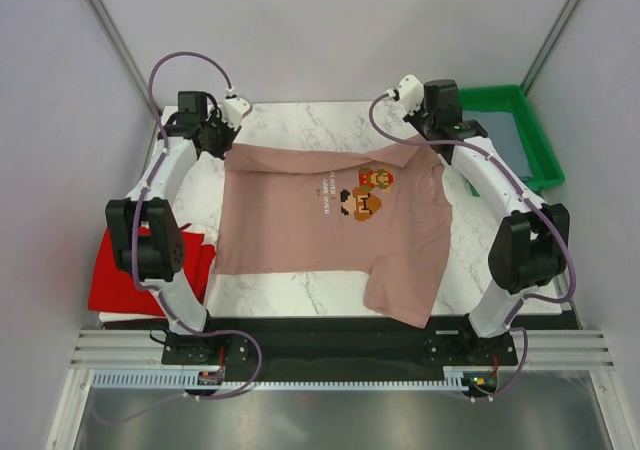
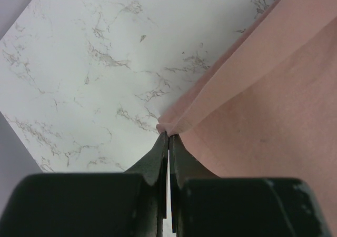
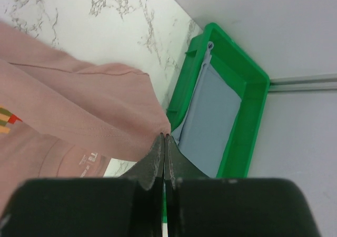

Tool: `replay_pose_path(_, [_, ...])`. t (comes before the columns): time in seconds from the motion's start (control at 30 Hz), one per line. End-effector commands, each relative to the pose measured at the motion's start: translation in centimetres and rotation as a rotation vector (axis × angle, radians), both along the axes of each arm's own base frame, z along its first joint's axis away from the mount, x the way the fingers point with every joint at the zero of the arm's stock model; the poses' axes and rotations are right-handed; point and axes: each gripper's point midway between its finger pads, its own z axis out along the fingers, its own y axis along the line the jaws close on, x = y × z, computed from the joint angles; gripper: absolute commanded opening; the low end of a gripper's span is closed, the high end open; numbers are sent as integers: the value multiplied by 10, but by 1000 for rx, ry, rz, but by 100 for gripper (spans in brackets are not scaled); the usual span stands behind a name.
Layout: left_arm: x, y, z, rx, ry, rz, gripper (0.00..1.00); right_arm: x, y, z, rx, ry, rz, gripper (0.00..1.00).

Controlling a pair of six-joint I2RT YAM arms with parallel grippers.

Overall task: Fold and stack the t-shirts
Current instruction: Fold the tshirt

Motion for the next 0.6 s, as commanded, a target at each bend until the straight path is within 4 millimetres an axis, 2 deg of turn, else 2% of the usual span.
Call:
replay_pose_path(0.0, [0, 7, 24, 29, -89, -9, 2, -18, -1, 10, 49, -11, -17, 0])
replay_pose_path(0.17, [-6, 7, 14, 33, -67, -9, 2, -33, -1, -4, 70, 25, -18, 0])
replay_pose_path(0.2, [-5, 21, 12, 34, -64, 18, 2, -35, 0, -6, 79, 32, -18, 0])
replay_pose_path(0.37, [-5, 29, -6, 43, -31, 33, 2, -41, 1, -17, 90, 63, -13, 0])
replay_pose_path(0.57, [-11, 40, -19, 43, -14, 21, 2, -54, 8, -20, 154, 105, -8, 0])
